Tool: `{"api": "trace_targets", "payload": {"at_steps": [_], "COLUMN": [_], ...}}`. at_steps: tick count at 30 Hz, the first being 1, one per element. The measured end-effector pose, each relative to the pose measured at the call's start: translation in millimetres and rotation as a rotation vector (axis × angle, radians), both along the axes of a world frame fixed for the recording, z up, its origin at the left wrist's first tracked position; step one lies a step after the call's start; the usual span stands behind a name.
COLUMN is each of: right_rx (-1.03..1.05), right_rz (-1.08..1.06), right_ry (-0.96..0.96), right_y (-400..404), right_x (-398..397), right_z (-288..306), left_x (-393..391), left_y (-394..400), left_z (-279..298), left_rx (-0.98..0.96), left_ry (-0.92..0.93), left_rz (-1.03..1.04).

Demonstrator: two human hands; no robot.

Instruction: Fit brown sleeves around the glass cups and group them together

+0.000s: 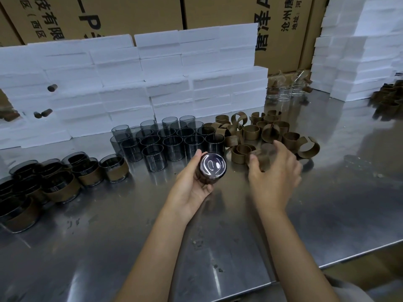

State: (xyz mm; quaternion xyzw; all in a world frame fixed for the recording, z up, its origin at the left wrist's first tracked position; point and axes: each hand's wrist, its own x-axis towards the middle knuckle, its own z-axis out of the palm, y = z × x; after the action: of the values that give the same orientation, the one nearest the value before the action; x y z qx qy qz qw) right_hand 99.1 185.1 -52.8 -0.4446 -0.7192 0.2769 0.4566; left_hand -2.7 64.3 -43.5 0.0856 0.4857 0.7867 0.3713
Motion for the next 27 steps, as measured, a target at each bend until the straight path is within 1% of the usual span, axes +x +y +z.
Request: {"api": "trace_targets", "payload": {"at_steps": [1,2,3,5,8,10,13,16,18,23,25,27], "right_rx": [-0.095,-0.165,-0.194,-0.173,-0.181,-0.162,-0.102,-0.001,0.018,0.001,-0.021,-0.085], "right_rz": [-0.004,0.003,0.005,-0.003,0.056,0.140,0.337,0.445,0.475,0.494,0.515,0.554], "right_ry": [-0.110,-0.180,-0.190,-0.138,0.030,0.115,0.171,0.164,0.152,0.148,0.155,0.191], "right_y": [4,6,7,5,3,-2,-14,-21,-21,-21,-23,-24], "right_x": [1,2,2,1,0,-2,-10,-15,-16,-13,-12,-11], "right_z": [0,0,-1,-3,-4,-4,-6,-11,-13,-12,-10,-7], "left_x": [0,0,0,1,1,2,4,7,7,9,9,8], "left_y": [0,-1,-1,-3,-5,-5,-3,-2,-1,3,3,3], "left_z": [1,2,2,4,4,5,7,7,7,2,1,1], "left_rx": [0.005,0.007,0.006,0.011,0.026,0.025,0.016,0.028,0.040,-0.036,-0.054,-0.047], "left_ry": [-0.012,-0.021,-0.028,-0.037,-0.031,0.002,0.071,0.163,0.222,0.374,0.390,0.367], "left_rz": [0.008,0.014,0.017,0.020,0.031,0.035,0.023,0.013,0.026,0.064,0.084,0.114]}}
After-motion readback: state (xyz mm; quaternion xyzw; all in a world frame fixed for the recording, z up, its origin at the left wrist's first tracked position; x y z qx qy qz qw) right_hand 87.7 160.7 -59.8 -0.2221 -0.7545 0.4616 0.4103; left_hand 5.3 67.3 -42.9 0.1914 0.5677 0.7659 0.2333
